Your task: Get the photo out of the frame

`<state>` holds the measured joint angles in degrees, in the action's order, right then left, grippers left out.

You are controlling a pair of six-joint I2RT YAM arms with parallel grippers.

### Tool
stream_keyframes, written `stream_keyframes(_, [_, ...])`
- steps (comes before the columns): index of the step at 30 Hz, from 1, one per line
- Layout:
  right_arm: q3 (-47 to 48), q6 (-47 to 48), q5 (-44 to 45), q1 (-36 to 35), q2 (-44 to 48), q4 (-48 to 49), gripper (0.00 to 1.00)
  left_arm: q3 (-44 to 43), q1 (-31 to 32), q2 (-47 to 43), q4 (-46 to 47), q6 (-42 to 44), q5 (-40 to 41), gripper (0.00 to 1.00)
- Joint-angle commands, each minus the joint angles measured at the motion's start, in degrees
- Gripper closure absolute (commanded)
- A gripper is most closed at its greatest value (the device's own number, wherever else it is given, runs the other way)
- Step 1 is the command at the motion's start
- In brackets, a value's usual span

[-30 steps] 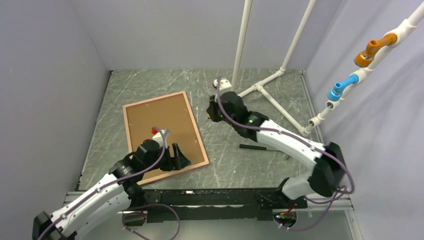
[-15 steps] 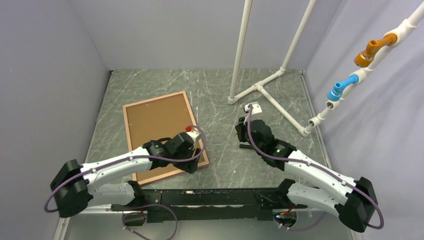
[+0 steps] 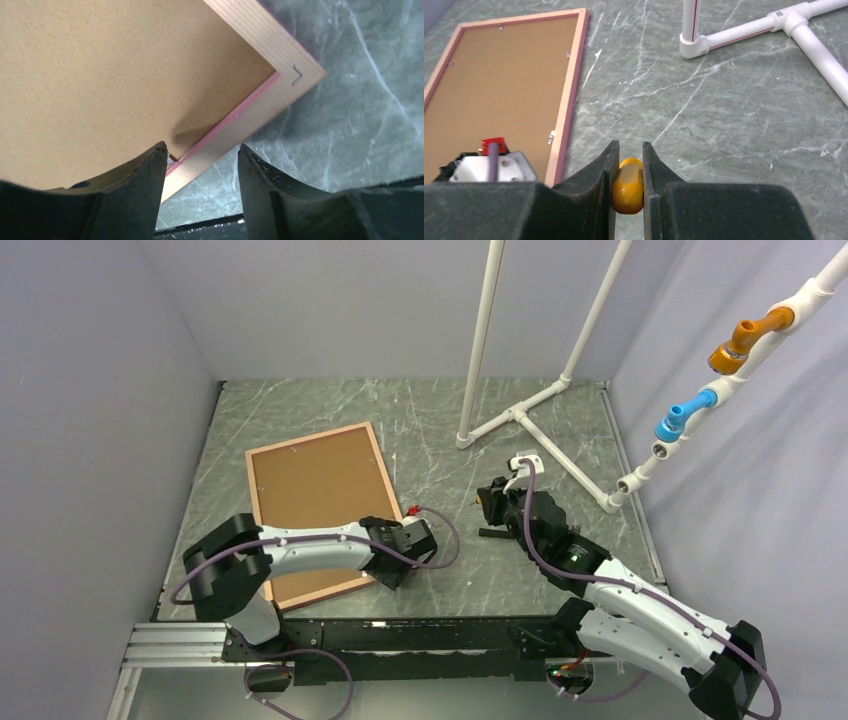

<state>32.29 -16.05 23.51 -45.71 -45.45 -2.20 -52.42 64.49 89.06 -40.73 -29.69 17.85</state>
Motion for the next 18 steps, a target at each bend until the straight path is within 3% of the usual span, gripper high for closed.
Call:
stream_keyframes(1, [-0.01, 0.23, 0.61, 0.17, 2.35, 3.20, 1.00, -3.69, 0.20, 3.88, -1.54, -1.04, 5.02, 0.46])
stream_keyframes(7, [-0.83, -0.41, 2.04, 0.14, 4.40, 3.29, 1.00, -5.69, 0.12, 8.56, -1.41, -2.84, 6.42, 0.58])
stream_keyframes(13, [-2.47, -3.03, 10.83, 0.18, 9.06, 2.46, 1.00, -7.64, -2.61, 11.57, 0.65, -4.05, 7.11, 0.87])
stream_keyframes(18, [-3.98, -4.03, 14.26, 0.11, 12.98, 1.17, 1.00, -11.66, -9.27, 14.81, 3.48, -6.03, 5.28, 1.00])
